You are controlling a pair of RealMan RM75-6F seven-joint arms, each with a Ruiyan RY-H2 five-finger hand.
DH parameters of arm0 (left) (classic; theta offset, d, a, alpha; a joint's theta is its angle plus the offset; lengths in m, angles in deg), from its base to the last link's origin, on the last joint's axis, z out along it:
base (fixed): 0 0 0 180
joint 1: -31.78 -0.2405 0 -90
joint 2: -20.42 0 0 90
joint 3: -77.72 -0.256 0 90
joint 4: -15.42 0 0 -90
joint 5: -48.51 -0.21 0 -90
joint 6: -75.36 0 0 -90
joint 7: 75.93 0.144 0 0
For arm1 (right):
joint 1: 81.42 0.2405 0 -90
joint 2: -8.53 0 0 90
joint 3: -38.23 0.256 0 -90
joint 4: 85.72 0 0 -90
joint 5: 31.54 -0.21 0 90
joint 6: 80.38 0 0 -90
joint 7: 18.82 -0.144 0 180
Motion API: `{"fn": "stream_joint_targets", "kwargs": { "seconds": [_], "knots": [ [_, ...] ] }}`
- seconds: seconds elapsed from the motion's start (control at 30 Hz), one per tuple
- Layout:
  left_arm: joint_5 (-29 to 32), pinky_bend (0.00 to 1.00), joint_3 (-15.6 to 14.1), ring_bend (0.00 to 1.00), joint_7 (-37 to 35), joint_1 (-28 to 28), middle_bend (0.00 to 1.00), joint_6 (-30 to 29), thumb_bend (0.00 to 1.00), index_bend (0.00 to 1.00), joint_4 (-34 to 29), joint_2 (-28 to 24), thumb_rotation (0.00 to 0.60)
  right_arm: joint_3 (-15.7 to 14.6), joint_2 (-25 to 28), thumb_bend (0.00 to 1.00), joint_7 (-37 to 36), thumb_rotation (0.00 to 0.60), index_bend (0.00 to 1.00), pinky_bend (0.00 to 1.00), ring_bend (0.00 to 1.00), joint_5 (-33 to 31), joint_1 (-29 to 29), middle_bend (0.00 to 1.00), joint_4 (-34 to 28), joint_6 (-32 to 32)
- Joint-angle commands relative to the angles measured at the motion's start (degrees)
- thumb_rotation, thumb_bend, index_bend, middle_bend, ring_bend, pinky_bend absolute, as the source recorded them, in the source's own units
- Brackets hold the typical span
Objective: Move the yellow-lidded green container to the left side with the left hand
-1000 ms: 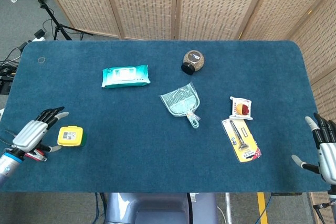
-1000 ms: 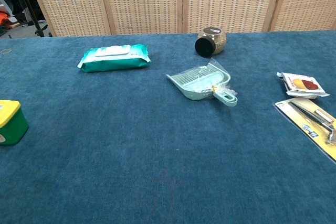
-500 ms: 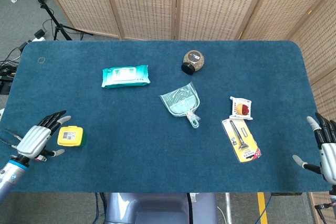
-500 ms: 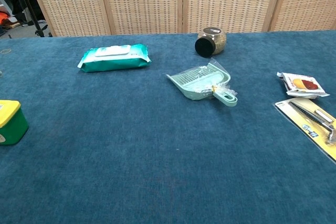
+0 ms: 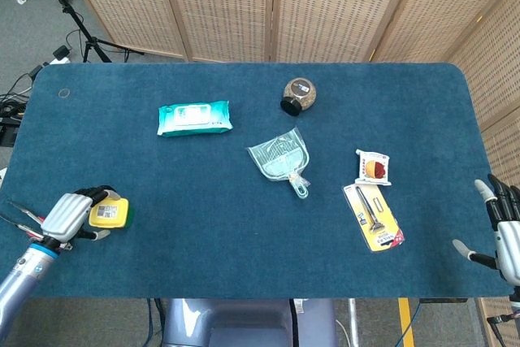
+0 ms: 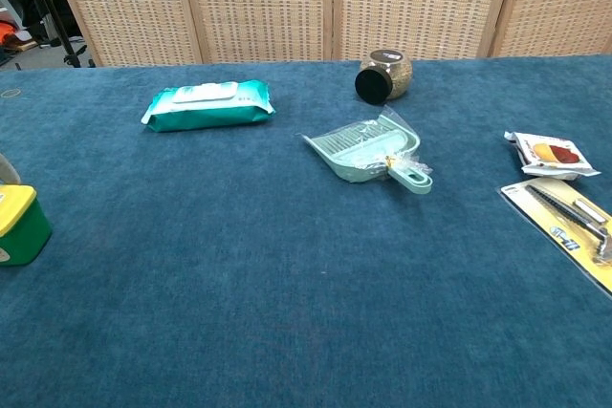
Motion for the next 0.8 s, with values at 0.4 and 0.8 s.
{"fn": "stream_joint_targets", "kwargs": {
  "seconds": [0.4,0.8],
  "knots": [
    [0.1,0.44,0.3,0.43,-1.6,0.2,0.43,0.1,0.35,0.56,-5.8,-2.9,0.6,0.1,-0.1,0.0,-0.4,0.6,0.0,0.0,0.0,-0.2,0.1,0.0,0.2,-0.2],
    [-8.6,0.44,-7.1,0.43,-28.7,12.5,0.43,16.9,0.45,0.56,-14.6,-22.2,0.6,-0.2,-0.4,0.0,0.7,0.6,0.0,0.0,0.0,0.1,0.2,0.0,0.1,-0.6]
  ]
}}
